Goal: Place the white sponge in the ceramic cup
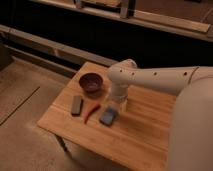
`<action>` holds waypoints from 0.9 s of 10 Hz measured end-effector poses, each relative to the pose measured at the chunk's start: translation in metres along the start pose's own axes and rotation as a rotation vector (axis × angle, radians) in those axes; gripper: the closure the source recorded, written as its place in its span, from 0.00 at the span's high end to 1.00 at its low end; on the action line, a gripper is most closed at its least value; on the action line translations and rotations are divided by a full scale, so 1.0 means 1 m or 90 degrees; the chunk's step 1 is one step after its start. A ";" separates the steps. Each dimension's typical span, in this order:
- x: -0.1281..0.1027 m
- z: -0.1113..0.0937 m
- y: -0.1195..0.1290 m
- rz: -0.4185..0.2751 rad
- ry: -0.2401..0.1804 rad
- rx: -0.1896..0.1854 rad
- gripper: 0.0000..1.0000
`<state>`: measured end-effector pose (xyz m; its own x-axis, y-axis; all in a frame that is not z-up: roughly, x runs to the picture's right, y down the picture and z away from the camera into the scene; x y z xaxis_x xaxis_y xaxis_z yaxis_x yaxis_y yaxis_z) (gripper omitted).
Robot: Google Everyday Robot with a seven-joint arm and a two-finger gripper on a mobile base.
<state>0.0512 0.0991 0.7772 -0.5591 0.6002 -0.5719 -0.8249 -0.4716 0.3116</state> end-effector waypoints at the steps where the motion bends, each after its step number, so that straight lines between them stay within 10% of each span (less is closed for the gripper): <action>1: -0.002 0.004 0.000 0.001 0.002 0.005 0.65; 9: -0.015 0.026 0.013 -0.028 0.011 0.015 0.65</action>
<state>0.0468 0.1011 0.8099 -0.5215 0.6082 -0.5984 -0.8501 -0.4303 0.3036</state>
